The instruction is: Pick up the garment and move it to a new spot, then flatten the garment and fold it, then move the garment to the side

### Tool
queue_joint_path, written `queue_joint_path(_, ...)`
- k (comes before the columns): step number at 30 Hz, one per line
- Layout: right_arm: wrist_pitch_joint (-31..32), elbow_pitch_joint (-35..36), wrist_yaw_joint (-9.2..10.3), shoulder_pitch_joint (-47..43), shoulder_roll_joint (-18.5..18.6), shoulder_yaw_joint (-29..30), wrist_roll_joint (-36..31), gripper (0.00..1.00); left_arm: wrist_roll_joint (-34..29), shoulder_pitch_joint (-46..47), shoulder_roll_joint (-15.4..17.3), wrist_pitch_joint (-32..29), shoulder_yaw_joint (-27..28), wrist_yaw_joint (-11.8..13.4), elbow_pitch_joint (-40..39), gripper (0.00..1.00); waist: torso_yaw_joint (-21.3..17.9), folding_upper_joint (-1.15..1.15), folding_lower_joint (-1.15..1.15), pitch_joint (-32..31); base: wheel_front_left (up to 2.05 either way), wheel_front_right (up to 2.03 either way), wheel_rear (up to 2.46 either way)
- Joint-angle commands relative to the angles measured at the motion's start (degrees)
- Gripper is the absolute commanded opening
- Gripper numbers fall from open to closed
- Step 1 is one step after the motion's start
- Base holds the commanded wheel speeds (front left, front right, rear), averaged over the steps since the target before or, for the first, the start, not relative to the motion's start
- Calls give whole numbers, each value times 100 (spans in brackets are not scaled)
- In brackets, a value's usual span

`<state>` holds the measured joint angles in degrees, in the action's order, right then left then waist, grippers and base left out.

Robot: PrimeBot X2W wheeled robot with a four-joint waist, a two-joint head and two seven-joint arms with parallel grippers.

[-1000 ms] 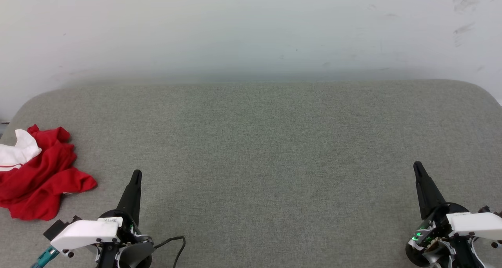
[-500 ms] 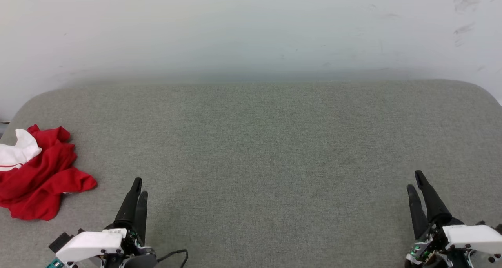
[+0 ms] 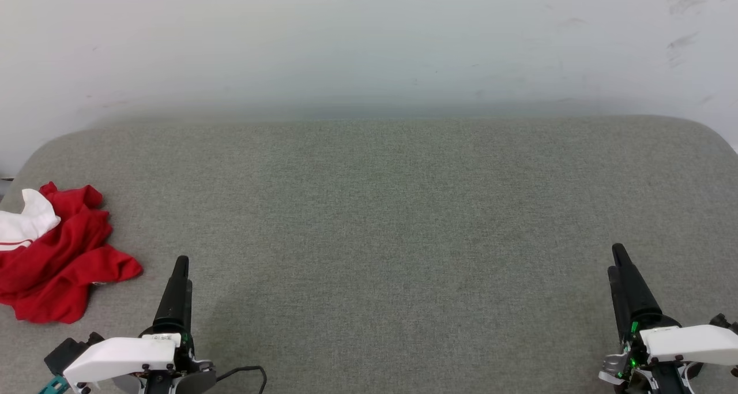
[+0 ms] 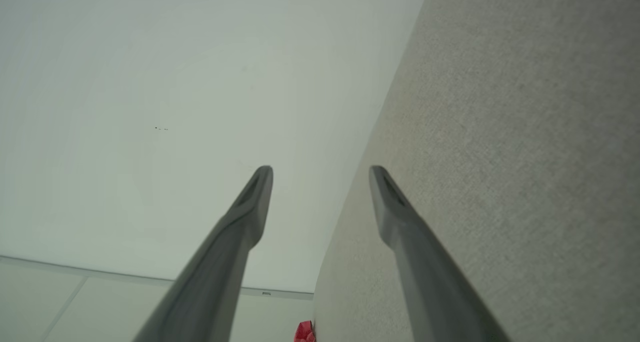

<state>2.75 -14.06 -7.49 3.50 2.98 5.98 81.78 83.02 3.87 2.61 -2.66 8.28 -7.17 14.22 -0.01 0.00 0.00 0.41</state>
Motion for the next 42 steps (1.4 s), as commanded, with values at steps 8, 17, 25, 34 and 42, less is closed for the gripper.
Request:
queue_joint_path(8, -232, 413, 0, 117, -1, -100, -1189, 100, -1111, 106, 18, 231, 18, 204, -463, 100, 8, 0, 0, 13, 0, 0, 0)
queue_joint_path(17, -440, 648, 0, 84, -3, -225, -2463, 100, -2374, 12, 21, 436, -174, 492, -752, 100, 11, 0, 0, 23, 0, 0, 0)
queue_joint_path(25, -607, 725, 0, 41, -4, -320, -3302, 100, -3312, -39, 38, 605, -312, 677, -867, 100, 9, 0, 0, 35, 0, 0, 0)
queue_joint_path(34, -781, 763, 0, 23, -6, -366, -4132, 100, -4072, -85, 125, 776, -445, 842, -954, 100, 15, 0, 0, 45, 0, 0, 0)
queue_joint_path(42, -920, 789, 0, 5, -7, -401, -4797, 100, -4697, -134, 218, 919, -598, 1031, -998, 100, 21, 0, 0, 48, 0, 0, 0)
